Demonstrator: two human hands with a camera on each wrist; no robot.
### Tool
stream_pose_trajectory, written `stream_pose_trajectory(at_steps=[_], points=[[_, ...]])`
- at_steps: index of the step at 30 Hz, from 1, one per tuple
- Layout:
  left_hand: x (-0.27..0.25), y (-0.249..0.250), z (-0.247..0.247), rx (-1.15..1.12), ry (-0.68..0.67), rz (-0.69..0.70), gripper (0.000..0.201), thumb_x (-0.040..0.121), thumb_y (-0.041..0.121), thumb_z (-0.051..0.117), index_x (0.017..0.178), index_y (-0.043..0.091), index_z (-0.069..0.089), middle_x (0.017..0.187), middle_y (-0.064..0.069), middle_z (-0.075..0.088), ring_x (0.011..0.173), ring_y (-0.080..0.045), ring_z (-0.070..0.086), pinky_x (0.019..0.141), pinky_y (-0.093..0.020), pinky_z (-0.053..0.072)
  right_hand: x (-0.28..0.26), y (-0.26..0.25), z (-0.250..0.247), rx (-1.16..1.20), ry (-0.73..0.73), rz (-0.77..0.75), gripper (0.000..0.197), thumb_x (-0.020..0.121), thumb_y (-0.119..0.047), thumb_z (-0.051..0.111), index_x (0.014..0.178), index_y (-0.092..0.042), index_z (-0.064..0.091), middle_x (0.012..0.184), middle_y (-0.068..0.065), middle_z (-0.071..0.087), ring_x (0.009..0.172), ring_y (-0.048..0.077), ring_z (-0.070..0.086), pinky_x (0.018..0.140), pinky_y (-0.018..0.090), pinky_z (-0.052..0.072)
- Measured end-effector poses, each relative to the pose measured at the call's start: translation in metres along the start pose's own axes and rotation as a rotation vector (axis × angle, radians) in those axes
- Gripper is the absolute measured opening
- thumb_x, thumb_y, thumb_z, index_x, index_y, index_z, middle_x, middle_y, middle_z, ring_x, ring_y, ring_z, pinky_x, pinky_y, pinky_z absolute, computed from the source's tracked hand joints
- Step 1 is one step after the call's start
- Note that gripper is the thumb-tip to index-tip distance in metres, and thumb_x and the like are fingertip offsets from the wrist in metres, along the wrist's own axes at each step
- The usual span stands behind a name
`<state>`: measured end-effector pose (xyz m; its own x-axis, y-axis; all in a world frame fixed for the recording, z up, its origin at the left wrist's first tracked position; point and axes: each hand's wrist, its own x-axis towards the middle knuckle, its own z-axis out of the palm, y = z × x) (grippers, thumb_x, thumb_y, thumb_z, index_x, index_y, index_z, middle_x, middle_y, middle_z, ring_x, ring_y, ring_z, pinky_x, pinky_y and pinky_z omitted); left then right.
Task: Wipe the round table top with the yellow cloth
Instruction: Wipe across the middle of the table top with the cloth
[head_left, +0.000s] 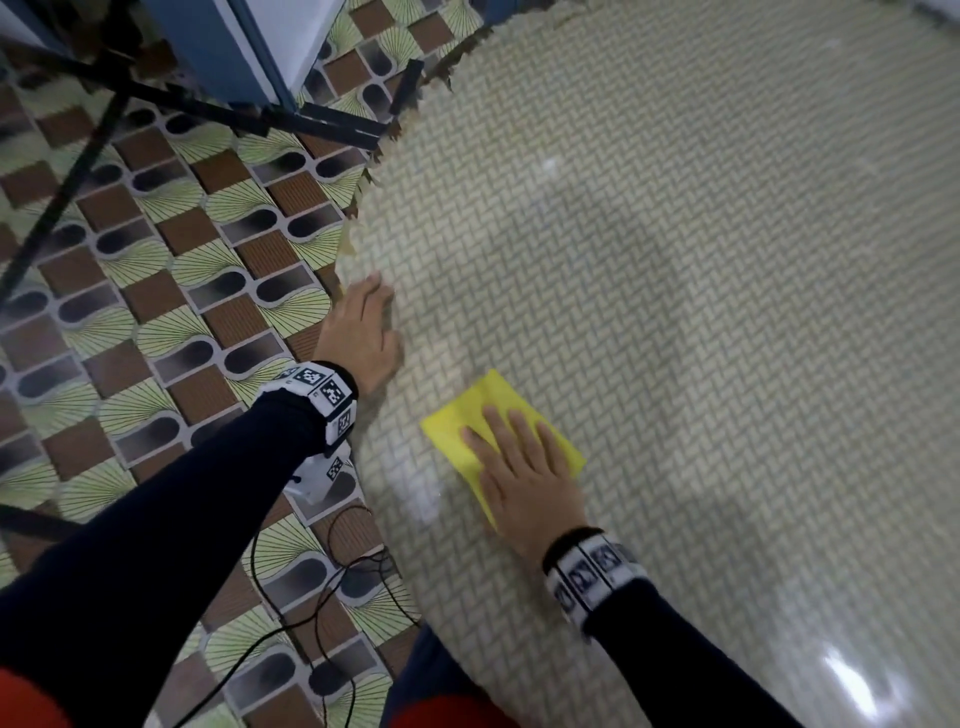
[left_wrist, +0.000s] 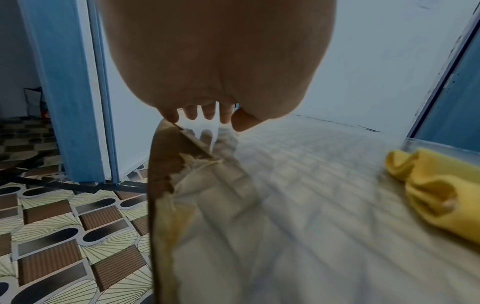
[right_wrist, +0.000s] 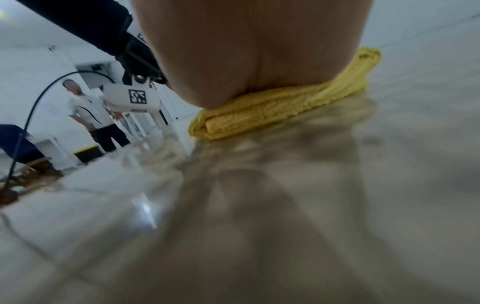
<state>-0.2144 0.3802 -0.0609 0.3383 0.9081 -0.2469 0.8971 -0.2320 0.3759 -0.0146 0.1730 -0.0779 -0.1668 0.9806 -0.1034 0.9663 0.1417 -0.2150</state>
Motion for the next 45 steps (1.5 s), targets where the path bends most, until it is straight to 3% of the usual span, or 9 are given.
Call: stream_pose_trajectory(at_steps=[3,6,10,18,23,28,31,35,45], points=[[-0.015,0.009,0.003,0.005,0.003,-0.005,0.065,0.084,0.031,0.031,0.142,0.004,0.039,0.154,-0.014,0.029,0.142,-0.029,0.027,0.116,-0.047,0.023,-0.013,0.039,-0.014,-0.06,0.016,0.143,0.049,0.094,-0.039,0.038,0.142,-0.037,0.042,0.151,0.002,0.039,0.131,0.031,0.044,0.103,0.049,0.029],[-0.036,0.018,0.01,0.02,0.018,-0.021,0.055,0.092,0.027,0.037,0.142,0.006,0.039,0.154,-0.013,0.029,0.142,-0.028,0.027,0.116,-0.048,0.024,0.026,0.052,-0.024,-0.032,0.072,0.352,0.044,0.088,-0.045,0.043,0.128,-0.035,0.057,0.125,0.014,0.056,0.095,0.035,0.054,0.082,0.043,0.036],[-0.075,0.031,0.028,0.013,0.025,-0.039,0.063,0.086,0.036,0.027,0.143,0.01,0.038,0.154,-0.01,0.029,0.142,-0.025,0.026,0.117,-0.049,0.021,0.038,0.025,-0.017,-0.034,0.015,0.25,0.046,0.093,-0.044,0.035,0.126,-0.023,0.06,0.102,0.01,0.06,0.079,0.031,0.056,0.069,0.039,0.045],[-0.156,0.062,0.066,0.031,0.053,-0.083,0.067,0.085,0.038,0.03,0.146,0.009,0.035,0.156,-0.01,0.025,0.143,-0.025,0.024,0.115,-0.045,0.02,-0.122,0.039,-0.01,-0.052,0.047,0.135,0.046,0.089,-0.04,0.035,0.119,-0.019,0.064,0.096,0.007,0.062,0.073,0.028,0.06,0.049,0.035,0.048],[-0.193,0.083,0.083,-0.021,0.087,-0.062,0.068,0.084,0.037,0.027,0.143,0.007,0.036,0.153,-0.012,0.029,0.141,-0.026,0.027,0.117,-0.046,0.021,-0.147,0.076,-0.017,-0.093,0.071,0.288,0.045,0.093,-0.037,0.037,0.127,-0.019,0.059,0.103,0.013,0.062,0.082,0.035,0.06,0.062,0.044,0.049],[-0.228,0.092,0.09,-0.04,0.136,-0.055,0.064,0.084,0.031,0.029,0.14,0.002,0.038,0.152,-0.017,0.029,0.142,-0.03,0.025,0.118,-0.045,0.019,-0.1,0.043,-0.014,-0.107,-0.074,0.283,0.049,0.103,-0.035,0.03,0.15,-0.023,0.023,0.145,0.011,0.036,0.12,0.034,0.043,0.095,0.048,0.037],[-0.244,0.092,0.092,-0.054,0.122,-0.082,0.064,0.084,0.033,0.029,0.141,0.006,0.037,0.154,-0.015,0.026,0.143,-0.03,0.022,0.117,-0.048,0.02,-0.126,0.017,-0.001,-0.08,-0.044,0.143,0.048,0.101,-0.037,0.038,0.147,-0.021,0.034,0.135,0.012,0.047,0.112,0.035,0.051,0.09,0.049,0.042],[-0.248,0.084,0.095,-0.044,0.102,-0.084,0.055,0.09,0.028,0.04,0.141,0.008,0.038,0.154,-0.013,0.027,0.141,-0.03,0.027,0.114,-0.051,0.022,-0.149,0.03,0.013,-0.163,0.192,0.025,0.046,0.092,-0.045,0.04,0.129,-0.025,0.059,0.108,0.006,0.061,0.086,0.029,0.057,0.071,0.038,0.046],[-0.236,0.061,0.082,-0.054,0.096,-0.082,0.06,0.085,0.031,0.035,0.141,0.009,0.039,0.153,-0.011,0.028,0.14,-0.029,0.028,0.112,-0.049,0.024,-0.087,-0.006,0.008,-0.033,-0.012,0.107,0.045,0.1,-0.035,0.042,0.143,-0.027,0.041,0.149,0.004,0.038,0.126,0.035,0.039,0.099,0.049,0.032]])
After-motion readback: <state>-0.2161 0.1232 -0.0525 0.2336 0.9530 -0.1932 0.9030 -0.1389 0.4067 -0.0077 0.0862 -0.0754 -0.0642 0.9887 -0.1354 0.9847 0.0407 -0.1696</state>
